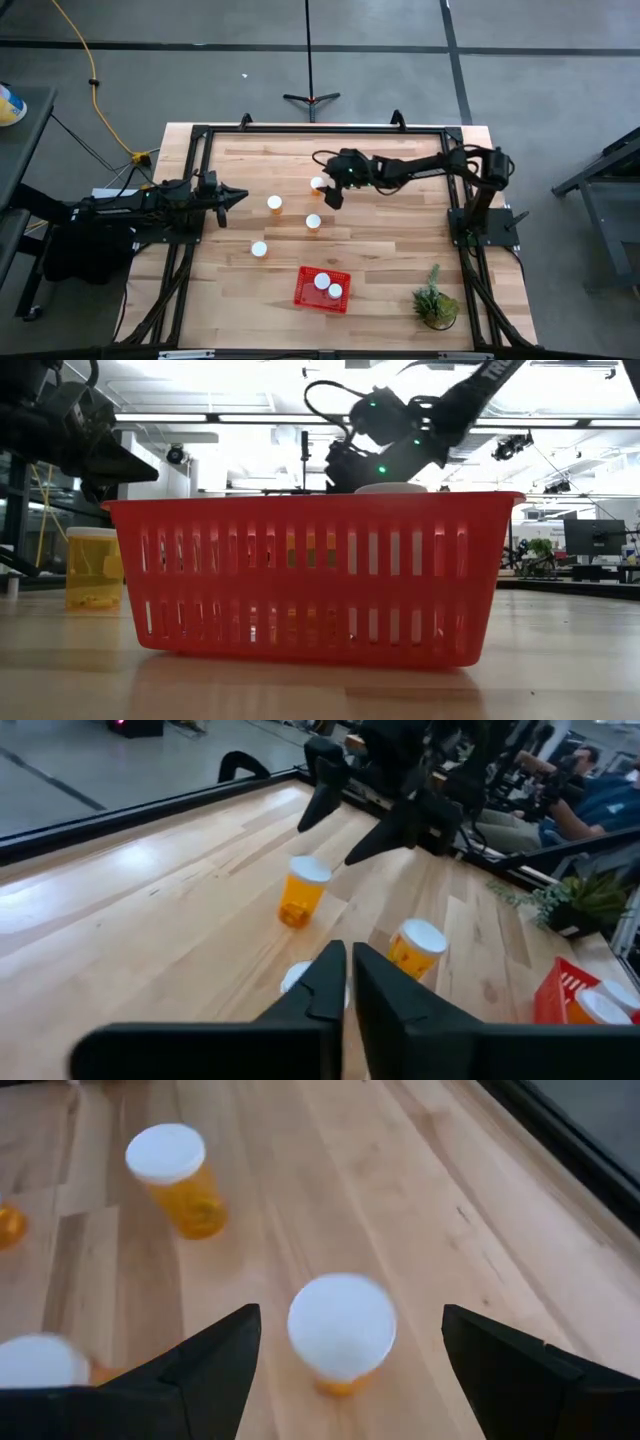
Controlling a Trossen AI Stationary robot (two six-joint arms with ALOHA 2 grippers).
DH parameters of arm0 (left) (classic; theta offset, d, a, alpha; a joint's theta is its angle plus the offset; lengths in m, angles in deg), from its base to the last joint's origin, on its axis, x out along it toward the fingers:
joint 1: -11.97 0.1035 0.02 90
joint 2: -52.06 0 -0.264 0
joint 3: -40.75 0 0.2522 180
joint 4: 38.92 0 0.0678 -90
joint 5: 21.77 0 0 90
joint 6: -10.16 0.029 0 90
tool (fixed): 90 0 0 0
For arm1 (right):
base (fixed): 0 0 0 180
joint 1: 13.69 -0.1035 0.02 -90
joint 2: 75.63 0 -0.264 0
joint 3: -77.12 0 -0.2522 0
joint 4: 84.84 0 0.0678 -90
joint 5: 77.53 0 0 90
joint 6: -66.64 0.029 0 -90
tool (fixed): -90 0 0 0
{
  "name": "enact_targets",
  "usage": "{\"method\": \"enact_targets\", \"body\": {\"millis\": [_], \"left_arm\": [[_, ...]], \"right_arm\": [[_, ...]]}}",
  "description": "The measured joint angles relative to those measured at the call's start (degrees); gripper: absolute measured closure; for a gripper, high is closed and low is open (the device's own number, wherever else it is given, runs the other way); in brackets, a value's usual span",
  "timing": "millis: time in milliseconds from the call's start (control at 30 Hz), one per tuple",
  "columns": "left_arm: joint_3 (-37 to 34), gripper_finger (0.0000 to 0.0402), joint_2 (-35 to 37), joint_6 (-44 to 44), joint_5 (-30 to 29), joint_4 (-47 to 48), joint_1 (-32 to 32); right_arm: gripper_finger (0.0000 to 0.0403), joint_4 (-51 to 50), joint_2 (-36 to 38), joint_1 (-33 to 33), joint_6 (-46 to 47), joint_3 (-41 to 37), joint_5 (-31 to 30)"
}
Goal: Pick and place pill bottles into a basket
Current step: Put the orange pill bottle into the red basket
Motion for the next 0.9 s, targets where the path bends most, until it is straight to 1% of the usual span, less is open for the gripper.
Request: {"method": "enact_targets", "body": {"millis": [67, 133, 267, 400, 500, 567, 667, 733, 800, 900], "left_arm": [[0.0, 0.0326, 0.0, -0.2, -0.2, 0.5, 0.0], [0.0, 0.0324, 0.0, -0.3, -0.2, 0.5, 0.0], [0.0, 0.0348, 0.0, -0.2, -0.2, 0.8, 0.0], [0.0, 0.0378, 0.0, -0.3, 0.0, 1.3, 0.0], [0.0, 0.0379, 0.0, -0.3, 0.2, 1.6, 0.0], [0.0, 0.0369, 0.0, -0.3, 0.2, 1.6, 0.0], [0.0, 0.0335, 0.0, -0.3, -0.8, 1.6, 0.0], [0.0, 0.0320, 0.0, -0.5, -1.6, 1.6, 0.0], [0.0, 0.0316, 0.0, -0.6, -1.7, 1.6, 0.0], [0.0, 0.0330, 0.0, -0.6, -1.7, 1.7, 0.0]], "right_arm": [[0.0100, -3.1, -0.8, 0.4, -0.7, 2.6, 0.0], [0.0100, -6.3, -1.9, 0.6, -1.0, 4.9, 0.3], [0.0100, -11.2, -4.2, 0.7, -1.8, 8.5, 1.7], [0.0100, -11.4, -5.2, 0.5, -2.3, 10.3, 1.8], [0.0100, -11.5, -5.2, 0.5, -2.8, 10.4, 1.6], [0.0100, -12.2, -5.3, 0.6, -3.9, 10.4, 2.3], [0.0100, -12.9, -5.3, 0.7, -5.5, 10.4, 3.0], [0.0100, -12.8, -5.6, 0.7, -6.4, 10.4, 3.1], [0.0100, -12.5, -6.2, 0.7, -6.8, 10.4, 3.9], [0.0100, -12.4, -7.4, 0.7, -6.9, 10.4, 5.4]]}}
